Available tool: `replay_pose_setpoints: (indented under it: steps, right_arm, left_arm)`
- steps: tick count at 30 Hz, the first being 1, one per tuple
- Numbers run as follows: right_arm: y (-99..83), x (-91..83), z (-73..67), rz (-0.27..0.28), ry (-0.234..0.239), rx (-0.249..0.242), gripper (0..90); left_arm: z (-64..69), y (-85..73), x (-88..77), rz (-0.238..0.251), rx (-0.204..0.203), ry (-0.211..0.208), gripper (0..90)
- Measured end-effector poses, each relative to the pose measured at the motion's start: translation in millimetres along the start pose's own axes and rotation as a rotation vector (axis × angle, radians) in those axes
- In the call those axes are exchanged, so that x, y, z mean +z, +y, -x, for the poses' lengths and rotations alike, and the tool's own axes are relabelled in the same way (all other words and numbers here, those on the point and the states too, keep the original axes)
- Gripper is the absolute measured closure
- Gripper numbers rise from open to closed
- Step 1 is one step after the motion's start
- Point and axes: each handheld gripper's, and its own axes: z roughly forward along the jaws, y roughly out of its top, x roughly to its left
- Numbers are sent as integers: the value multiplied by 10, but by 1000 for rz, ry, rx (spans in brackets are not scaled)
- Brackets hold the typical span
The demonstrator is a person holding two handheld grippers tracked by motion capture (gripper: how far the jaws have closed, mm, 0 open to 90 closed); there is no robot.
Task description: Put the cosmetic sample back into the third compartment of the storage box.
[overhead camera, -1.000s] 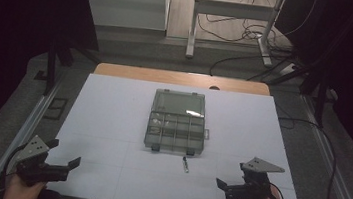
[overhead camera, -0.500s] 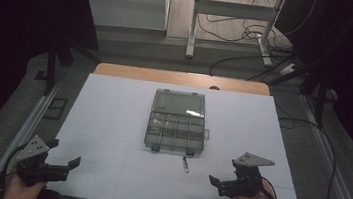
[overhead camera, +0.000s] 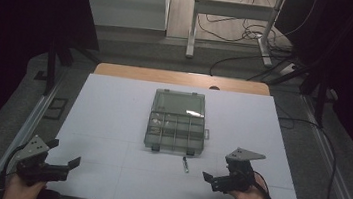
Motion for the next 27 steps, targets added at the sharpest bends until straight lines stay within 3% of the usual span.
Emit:
replay_pose_setpoints:
  steps: [2,12,20,27]
  right_arm:
    - [13,31,-9,-8,-18,-15,0]
    - [83,134,-10,-33,-12,-14,0]
    - [146,215,-61,-58,-34,-24,0]
    - [213,301,-99,-92,-27,0,0]
  left_arm:
    - [-1,0,0,0,0,-1,15]
    - [-3,0,0,0,0,-4,16]
    - [-4,0,0,-1,0,-6,16]
    - [-2,0,1,-1,2,-5,16]
